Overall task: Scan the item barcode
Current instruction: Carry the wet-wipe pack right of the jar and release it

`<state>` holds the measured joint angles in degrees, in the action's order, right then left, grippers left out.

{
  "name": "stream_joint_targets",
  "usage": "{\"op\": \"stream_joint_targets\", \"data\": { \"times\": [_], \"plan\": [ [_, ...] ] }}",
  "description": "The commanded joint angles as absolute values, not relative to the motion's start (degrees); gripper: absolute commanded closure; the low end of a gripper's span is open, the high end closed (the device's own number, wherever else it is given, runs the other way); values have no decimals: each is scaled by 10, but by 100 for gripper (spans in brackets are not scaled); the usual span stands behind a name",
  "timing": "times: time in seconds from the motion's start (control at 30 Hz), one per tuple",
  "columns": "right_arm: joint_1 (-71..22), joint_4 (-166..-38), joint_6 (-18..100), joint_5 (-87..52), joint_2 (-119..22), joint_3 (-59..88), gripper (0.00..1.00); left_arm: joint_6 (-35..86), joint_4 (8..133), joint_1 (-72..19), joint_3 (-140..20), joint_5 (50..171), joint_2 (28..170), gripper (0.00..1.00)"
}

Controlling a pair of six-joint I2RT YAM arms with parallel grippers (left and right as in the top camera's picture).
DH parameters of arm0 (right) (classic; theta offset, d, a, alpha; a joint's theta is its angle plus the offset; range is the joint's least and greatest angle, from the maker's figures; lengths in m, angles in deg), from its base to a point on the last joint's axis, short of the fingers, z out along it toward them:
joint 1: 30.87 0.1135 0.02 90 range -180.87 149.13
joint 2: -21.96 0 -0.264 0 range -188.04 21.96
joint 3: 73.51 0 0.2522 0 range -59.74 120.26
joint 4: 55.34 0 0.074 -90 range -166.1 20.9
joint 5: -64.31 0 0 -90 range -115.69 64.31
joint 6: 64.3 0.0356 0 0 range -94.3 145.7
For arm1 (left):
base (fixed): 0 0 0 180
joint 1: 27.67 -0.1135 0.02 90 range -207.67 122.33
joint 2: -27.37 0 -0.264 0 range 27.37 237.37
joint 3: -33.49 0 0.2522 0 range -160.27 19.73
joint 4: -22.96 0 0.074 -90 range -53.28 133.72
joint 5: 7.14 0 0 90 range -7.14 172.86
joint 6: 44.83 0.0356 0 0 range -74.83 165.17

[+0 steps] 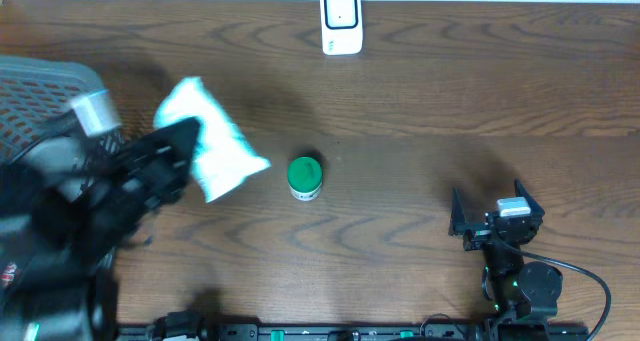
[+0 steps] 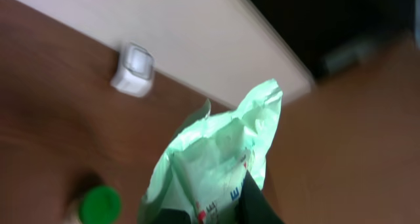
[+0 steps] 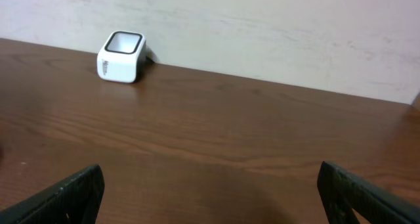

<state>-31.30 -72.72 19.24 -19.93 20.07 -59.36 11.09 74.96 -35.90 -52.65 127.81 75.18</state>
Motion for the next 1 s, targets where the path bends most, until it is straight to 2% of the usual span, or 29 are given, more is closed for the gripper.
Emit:
{"op": "stream_joint_targets", "data": {
  "times": [0.0,0.13,0.27,0.4,0.63,0.7,0.77,0.8,0.83,0.9,0.97],
  "plan": [
    [-304,-729,199,-198,201,-594,1,157,696,-252,-484,1297,816,92],
    [-304,-729,199,-198,201,-594,1,191,644,-140,-473,1282,930,91],
    [-304,-729,199,-198,201,-594,1,188,601,-50,-473,1186,1061,91],
    [-304,-729,199,-198,201,-594,1,152,550,9,-473,1126,1167,91],
    [-304,-729,199,-198,201,-594,1,149,440,97,-473,1100,1329,90],
    [-304,-729,199,-198,201,-594,1,149,430,111,-473,1077,1354,83],
    [-304,-729,199,-198,201,-594,1,149,433,124,-473,1045,1371,65],
    [-304,-729,199,-198,201,-594,1,149,434,128,-473,1034,1376,55],
    [-304,-729,199,-198,201,-594,1,149,437,132,-473,1019,1376,34],
    [-304,-729,199,-198,201,-594,1,149,437,135,-474,1001,1371,25],
    [-304,-729,199,-198,201,-594,1,152,437,134,-477,986,1358,25]
  ]
}}
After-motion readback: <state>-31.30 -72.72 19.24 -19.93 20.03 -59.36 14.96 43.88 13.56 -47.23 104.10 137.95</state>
